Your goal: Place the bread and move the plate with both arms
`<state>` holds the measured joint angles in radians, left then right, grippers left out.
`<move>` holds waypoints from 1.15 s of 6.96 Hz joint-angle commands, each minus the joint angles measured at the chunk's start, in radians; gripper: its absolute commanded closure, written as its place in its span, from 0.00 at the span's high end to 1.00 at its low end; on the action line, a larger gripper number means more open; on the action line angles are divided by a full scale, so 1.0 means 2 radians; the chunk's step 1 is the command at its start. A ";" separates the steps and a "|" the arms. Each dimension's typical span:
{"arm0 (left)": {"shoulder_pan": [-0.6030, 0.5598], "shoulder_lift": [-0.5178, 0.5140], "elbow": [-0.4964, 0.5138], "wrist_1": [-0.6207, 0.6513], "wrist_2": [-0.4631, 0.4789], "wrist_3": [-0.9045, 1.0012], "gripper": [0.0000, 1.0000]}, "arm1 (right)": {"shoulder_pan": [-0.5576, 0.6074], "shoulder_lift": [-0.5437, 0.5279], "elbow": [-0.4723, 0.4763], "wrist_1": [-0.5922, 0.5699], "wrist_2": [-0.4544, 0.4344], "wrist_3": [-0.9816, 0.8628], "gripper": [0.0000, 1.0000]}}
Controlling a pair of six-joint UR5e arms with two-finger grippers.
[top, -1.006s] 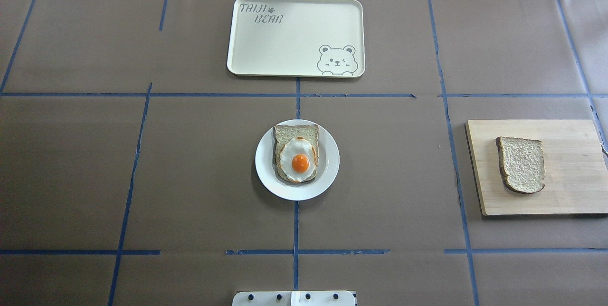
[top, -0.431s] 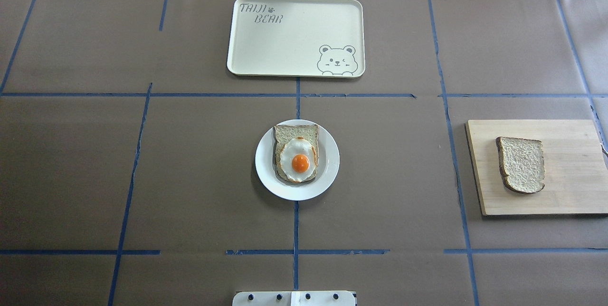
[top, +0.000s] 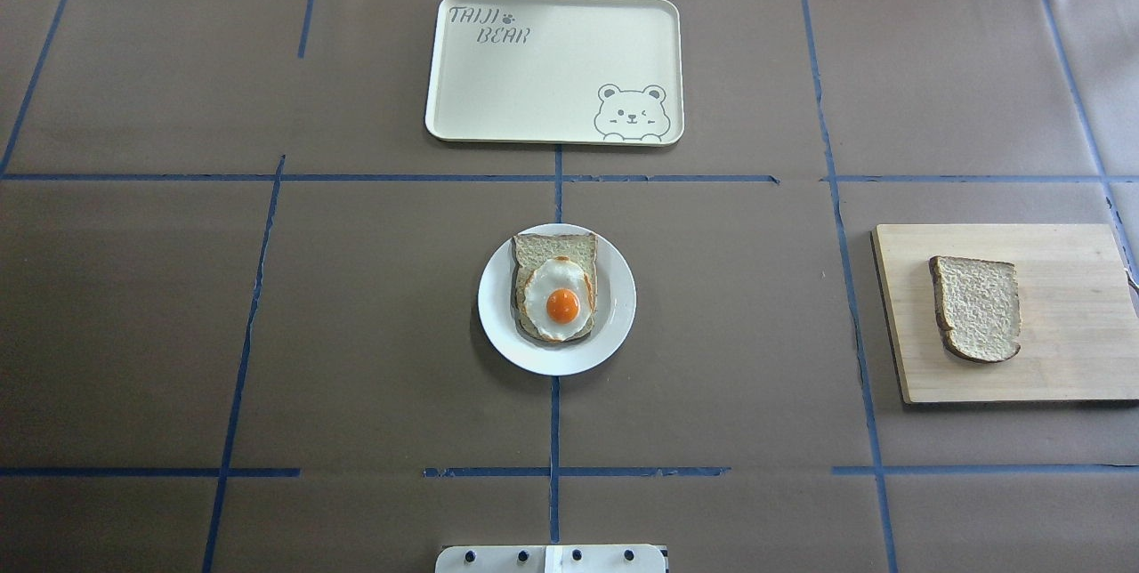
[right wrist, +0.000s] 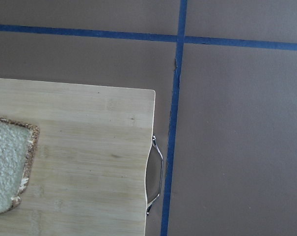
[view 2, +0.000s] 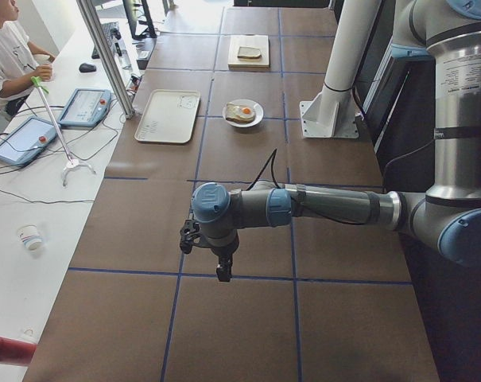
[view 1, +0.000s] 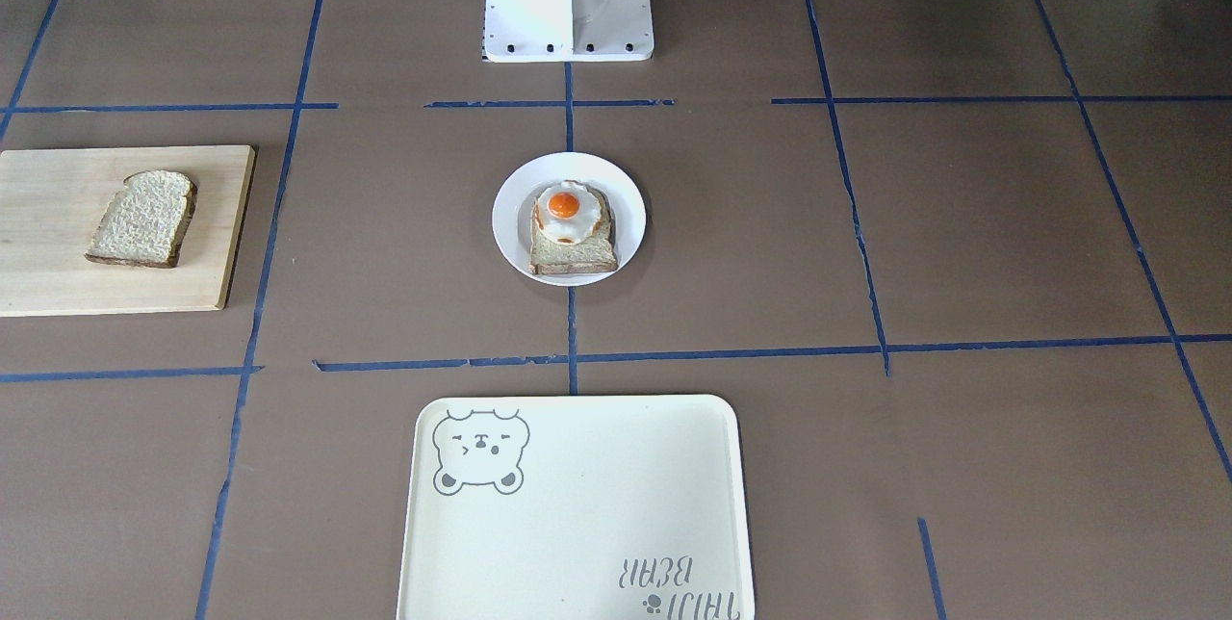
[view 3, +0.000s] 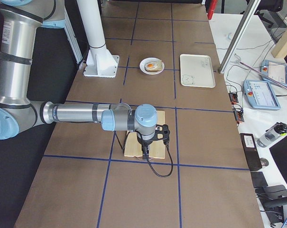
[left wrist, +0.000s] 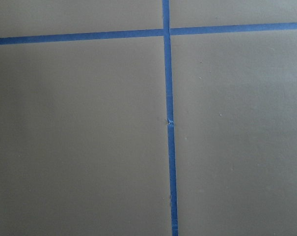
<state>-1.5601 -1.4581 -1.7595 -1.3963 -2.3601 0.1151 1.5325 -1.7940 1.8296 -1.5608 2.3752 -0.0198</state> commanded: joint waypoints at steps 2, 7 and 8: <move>0.000 0.000 -0.005 -0.004 -0.003 0.001 1.00 | -0.004 0.002 0.003 0.001 0.004 0.000 1.00; 0.000 0.000 -0.010 -0.004 -0.007 -0.001 1.00 | -0.146 -0.001 -0.019 0.215 -0.002 0.239 0.99; 0.001 0.000 -0.012 -0.003 -0.007 -0.001 1.00 | -0.172 -0.001 -0.047 0.264 0.000 0.304 0.97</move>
<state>-1.5591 -1.4588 -1.7802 -1.4032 -2.3745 0.1136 1.2549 -1.7953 1.7838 -1.1591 2.3881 0.4337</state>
